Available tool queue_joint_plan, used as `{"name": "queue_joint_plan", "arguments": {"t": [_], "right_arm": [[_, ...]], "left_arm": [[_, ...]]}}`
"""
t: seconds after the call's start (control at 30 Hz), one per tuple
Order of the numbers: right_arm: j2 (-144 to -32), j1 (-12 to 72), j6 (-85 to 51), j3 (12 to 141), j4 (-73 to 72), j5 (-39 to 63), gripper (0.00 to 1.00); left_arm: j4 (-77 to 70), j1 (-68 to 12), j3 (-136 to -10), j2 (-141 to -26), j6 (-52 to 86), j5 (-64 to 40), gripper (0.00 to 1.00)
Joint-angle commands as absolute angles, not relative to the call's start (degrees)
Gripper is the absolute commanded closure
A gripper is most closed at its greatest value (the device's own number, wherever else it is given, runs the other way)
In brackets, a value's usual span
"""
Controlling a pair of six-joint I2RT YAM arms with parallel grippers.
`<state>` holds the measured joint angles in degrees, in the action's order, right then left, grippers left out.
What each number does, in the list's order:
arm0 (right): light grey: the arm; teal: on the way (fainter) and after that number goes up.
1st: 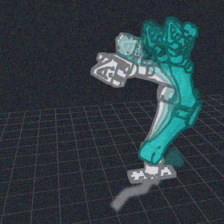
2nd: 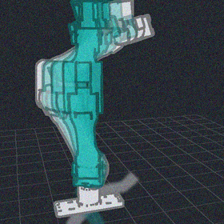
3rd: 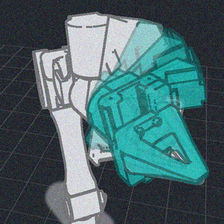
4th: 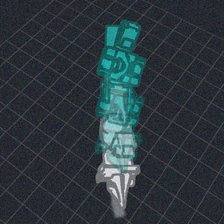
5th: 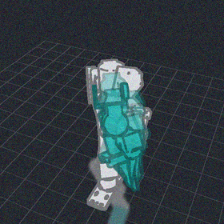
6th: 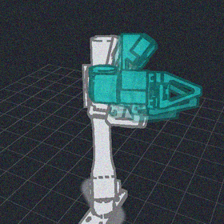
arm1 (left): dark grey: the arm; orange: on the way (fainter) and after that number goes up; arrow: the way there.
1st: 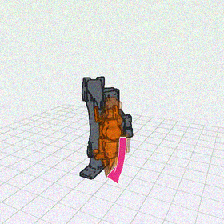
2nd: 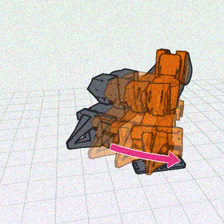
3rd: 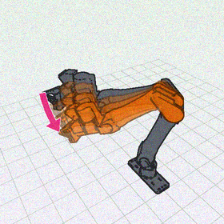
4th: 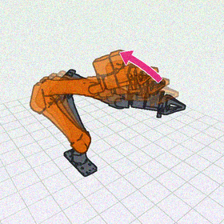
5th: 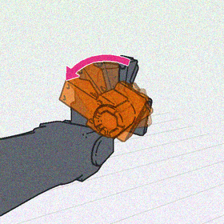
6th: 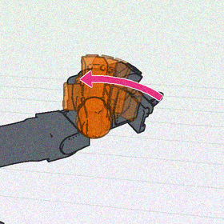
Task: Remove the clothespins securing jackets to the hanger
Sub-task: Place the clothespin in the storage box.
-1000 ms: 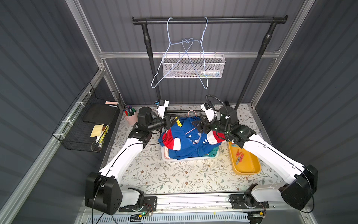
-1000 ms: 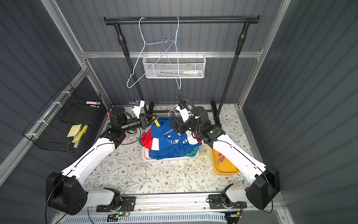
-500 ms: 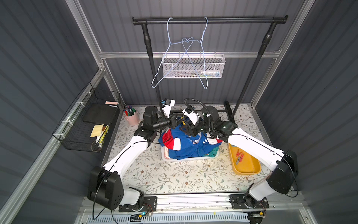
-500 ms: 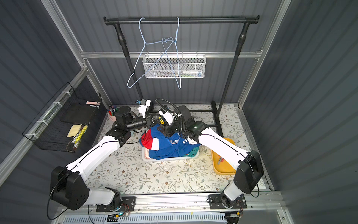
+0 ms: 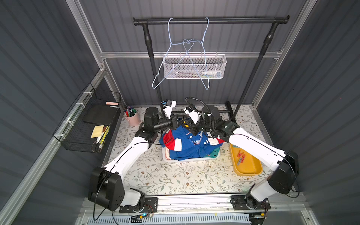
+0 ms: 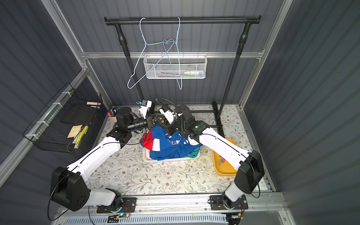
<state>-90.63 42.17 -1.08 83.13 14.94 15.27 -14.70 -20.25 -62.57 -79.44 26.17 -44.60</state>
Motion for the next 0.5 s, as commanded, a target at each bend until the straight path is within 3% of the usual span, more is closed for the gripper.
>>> {"name": "queue_joint_plan", "arguments": {"t": [0.0,0.2,0.27,0.47], "right_arm": [[-92.3,42.3,-0.6,85.0,14.7,14.5,0.79],[-92.3,42.3,-0.6,85.3,15.1,13.4,0.99],[-91.9,42.3,-0.6,85.0,15.2,13.3,1.0],[-89.7,42.3,-0.6,82.5,15.2,12.2,1.0]], "left_arm": [[-16.8,-20.8,-61.3,-79.5,26.6,-46.5,1.0],[-17.1,-20.9,-61.3,-80.1,26.3,-47.1,1.0],[-17.0,-20.9,-61.3,-80.2,26.1,-47.2,1.0],[-17.0,-20.9,-62.0,-80.4,25.2,-47.4,0.75]]}}
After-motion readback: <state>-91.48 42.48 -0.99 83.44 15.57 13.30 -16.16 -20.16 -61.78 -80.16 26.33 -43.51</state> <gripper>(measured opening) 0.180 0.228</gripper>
